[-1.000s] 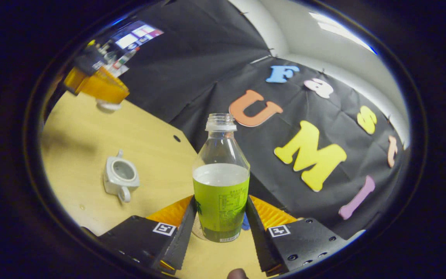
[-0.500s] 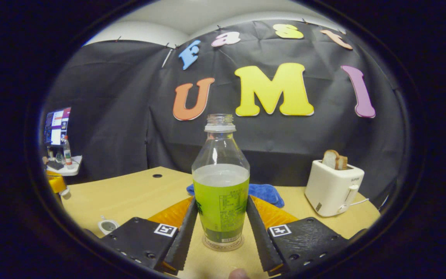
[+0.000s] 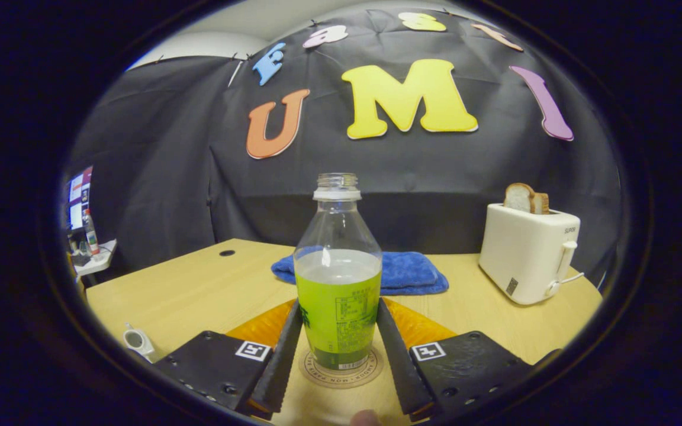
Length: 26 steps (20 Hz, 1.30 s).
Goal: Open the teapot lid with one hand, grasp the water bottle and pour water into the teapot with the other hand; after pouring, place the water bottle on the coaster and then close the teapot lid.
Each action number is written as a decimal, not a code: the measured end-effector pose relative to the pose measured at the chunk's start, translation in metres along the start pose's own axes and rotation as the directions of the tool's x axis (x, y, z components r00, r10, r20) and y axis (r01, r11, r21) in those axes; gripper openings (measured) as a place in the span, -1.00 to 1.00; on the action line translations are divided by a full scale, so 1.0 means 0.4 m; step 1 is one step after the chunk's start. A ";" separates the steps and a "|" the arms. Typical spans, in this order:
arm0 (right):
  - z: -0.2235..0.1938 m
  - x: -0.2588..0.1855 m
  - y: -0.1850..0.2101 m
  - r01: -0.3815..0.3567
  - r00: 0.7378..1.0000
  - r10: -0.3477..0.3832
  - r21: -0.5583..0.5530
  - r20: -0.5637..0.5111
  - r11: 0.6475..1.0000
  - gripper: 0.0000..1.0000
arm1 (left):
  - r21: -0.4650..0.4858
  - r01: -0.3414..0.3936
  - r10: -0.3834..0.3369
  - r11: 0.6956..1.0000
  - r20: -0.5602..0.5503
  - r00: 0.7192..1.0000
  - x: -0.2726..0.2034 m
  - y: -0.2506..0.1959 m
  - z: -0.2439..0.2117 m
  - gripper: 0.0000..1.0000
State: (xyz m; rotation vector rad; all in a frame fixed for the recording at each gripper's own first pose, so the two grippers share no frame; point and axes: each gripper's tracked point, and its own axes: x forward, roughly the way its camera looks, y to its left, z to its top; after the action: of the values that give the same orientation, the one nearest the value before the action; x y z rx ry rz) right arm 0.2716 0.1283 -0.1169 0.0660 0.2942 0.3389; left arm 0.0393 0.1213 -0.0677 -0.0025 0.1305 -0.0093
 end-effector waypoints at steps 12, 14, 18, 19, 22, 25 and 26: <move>0.055 -0.156 0.004 0.017 0.997 -0.015 -0.022 0.075 1.000 0.96 | -0.020 0.029 -0.029 0.999 0.015 0.999 0.005 -0.023 0.003 -0.94; 0.066 -0.246 -0.004 0.030 0.992 -0.025 -0.039 0.125 0.999 0.96 | -0.025 0.029 -0.029 0.999 0.023 0.999 0.012 -0.032 0.006 -0.94; 0.018 -0.403 -0.019 0.036 0.988 -0.025 -0.077 0.149 0.996 0.93 | -0.015 0.057 -0.057 0.998 0.044 0.997 0.035 -0.094 0.014 -0.94; 0.013 -0.435 -0.017 0.035 0.987 -0.020 -0.091 0.158 0.995 0.94 | -0.009 0.068 -0.067 0.998 0.043 0.997 0.043 -0.106 0.007 -0.94; 0.007 -0.508 -0.048 0.104 0.975 -0.069 -0.159 0.209 0.982 0.92 | 0.015 0.095 -0.095 0.995 0.034 0.995 0.079 -0.140 -0.014 -0.94; -0.022 -0.548 -0.062 0.127 0.973 -0.092 -0.159 0.213 0.979 0.91 | -0.007 0.105 -0.105 0.994 0.009 0.994 0.109 -0.155 -0.048 -0.94; -0.024 -0.556 -0.070 0.132 0.972 -0.099 -0.146 0.214 0.980 0.89 | -0.015 0.101 -0.101 0.995 0.004 0.995 0.120 -0.155 -0.054 -0.94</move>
State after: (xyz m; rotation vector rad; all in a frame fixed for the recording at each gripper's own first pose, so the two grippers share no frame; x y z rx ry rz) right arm 0.0773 0.0272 -0.0684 -0.0731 0.0644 0.2363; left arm 0.0834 0.0590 -0.0952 -0.0246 0.1272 -0.1095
